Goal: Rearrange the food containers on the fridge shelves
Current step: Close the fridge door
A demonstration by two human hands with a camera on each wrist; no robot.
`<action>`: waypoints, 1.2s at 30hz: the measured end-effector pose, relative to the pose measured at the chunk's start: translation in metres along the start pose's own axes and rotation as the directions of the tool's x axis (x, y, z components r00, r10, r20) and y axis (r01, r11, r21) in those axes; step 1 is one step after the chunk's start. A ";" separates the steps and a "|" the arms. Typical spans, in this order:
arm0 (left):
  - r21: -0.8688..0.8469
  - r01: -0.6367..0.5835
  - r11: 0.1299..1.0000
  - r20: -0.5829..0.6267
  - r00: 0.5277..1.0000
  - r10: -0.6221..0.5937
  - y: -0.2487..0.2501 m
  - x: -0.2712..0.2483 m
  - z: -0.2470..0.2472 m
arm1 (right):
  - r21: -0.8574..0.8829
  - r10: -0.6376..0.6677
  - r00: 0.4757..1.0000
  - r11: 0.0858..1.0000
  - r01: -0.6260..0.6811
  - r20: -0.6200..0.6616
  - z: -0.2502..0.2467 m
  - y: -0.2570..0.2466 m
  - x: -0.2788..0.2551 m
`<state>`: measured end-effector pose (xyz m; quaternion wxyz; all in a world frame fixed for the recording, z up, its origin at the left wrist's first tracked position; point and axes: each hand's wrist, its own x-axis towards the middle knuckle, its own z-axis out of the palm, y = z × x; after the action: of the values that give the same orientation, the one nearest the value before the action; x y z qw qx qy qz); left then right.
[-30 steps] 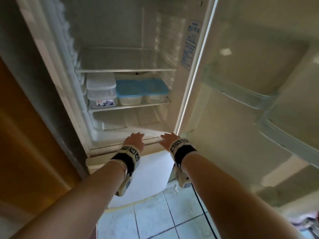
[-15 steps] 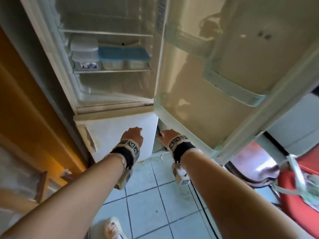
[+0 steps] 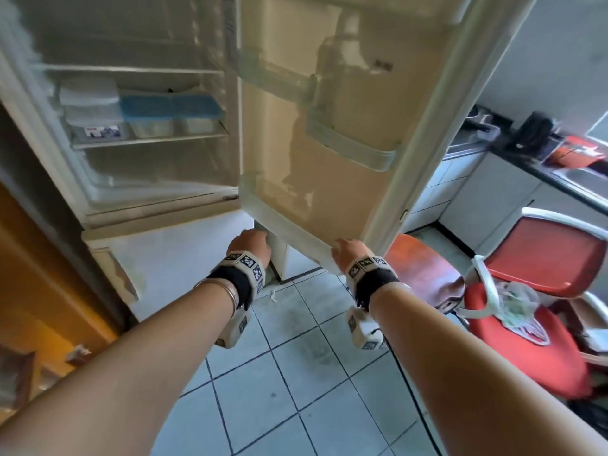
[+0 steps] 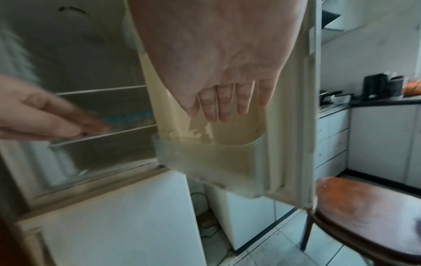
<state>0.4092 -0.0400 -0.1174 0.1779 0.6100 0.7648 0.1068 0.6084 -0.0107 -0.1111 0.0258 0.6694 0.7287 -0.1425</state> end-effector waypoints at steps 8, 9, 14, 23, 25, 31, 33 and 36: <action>-0.044 -0.044 0.998 -0.085 0.996 0.040 0.026 0.003 -0.023 | 0.158 0.388 0.883 0.921 -0.357 -0.263 -0.095 0.068 0.001; -0.056 -0.043 0.998 -0.100 0.994 0.037 0.027 0.003 -0.024 | 0.251 0.433 0.857 0.894 -0.371 -0.278 -0.104 0.074 0.004; -0.062 -0.039 0.997 -0.142 0.989 0.030 0.032 0.007 -0.030 | 0.625 0.480 0.826 0.751 -0.213 -0.295 -0.136 0.078 0.022; -0.077 0.014 0.997 -0.127 0.992 -0.023 0.017 -0.001 -0.026 | 0.743 0.453 0.792 0.669 0.002 -0.410 -0.105 0.060 0.015; -0.070 0.009 0.997 -0.122 0.992 -0.018 0.011 -0.008 -0.025 | 0.717 0.432 0.783 0.697 0.025 -0.447 -0.093 0.051 0.001; -0.117 -0.008 0.993 -0.124 0.992 -0.007 -0.012 -0.032 -0.031 | 0.684 0.350 0.820 0.727 0.067 -0.452 -0.052 0.003 -0.043; -0.138 -0.011 0.990 -0.122 0.993 -0.006 -0.025 -0.046 -0.033 | 0.685 0.302 0.845 0.722 0.099 -0.441 -0.039 -0.018 -0.056; -0.170 -0.026 0.985 -0.153 0.988 0.000 -0.048 -0.065 -0.038 | 0.707 0.199 0.892 0.687 0.168 -0.405 -0.020 -0.053 -0.072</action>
<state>0.3631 -0.1121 -0.0916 0.1700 0.5875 0.7600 0.2199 0.5664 -0.0784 -0.0661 -0.4096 0.6443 0.5914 -0.2596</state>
